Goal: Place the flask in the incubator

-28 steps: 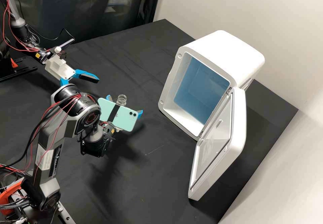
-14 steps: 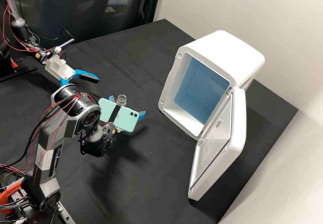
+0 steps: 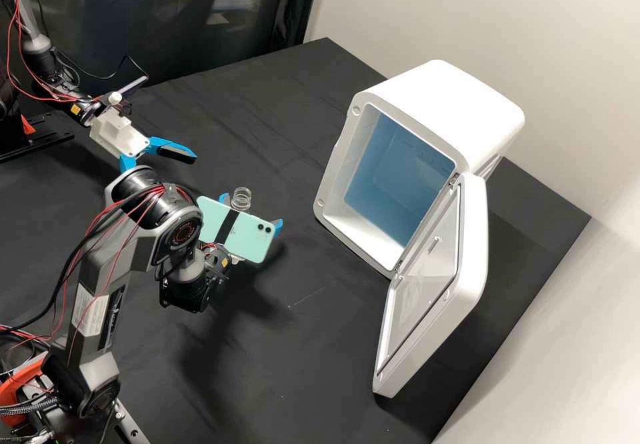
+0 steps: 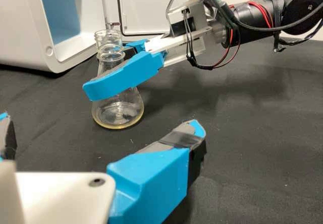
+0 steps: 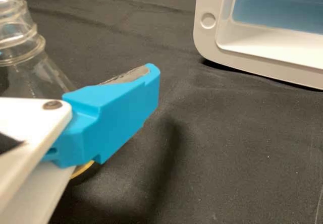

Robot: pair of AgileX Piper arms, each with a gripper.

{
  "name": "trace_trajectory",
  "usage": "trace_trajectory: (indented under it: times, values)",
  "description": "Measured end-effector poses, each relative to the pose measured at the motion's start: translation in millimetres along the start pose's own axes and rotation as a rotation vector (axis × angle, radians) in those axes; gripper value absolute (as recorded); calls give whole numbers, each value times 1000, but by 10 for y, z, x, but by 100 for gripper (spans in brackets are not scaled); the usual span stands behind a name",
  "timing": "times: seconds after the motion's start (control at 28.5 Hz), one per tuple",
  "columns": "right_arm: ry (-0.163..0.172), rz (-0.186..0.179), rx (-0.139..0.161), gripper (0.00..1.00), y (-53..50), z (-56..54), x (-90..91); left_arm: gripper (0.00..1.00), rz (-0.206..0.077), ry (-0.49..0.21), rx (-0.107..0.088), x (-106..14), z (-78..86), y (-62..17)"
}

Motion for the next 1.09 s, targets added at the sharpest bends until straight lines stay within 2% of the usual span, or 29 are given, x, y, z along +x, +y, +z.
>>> trace_trajectory:
  times: [1.09]
  values:
    - [12, 6, 6, 0, -18, 16, 12, 100, 0, 3, 1, -5, -12, 1]
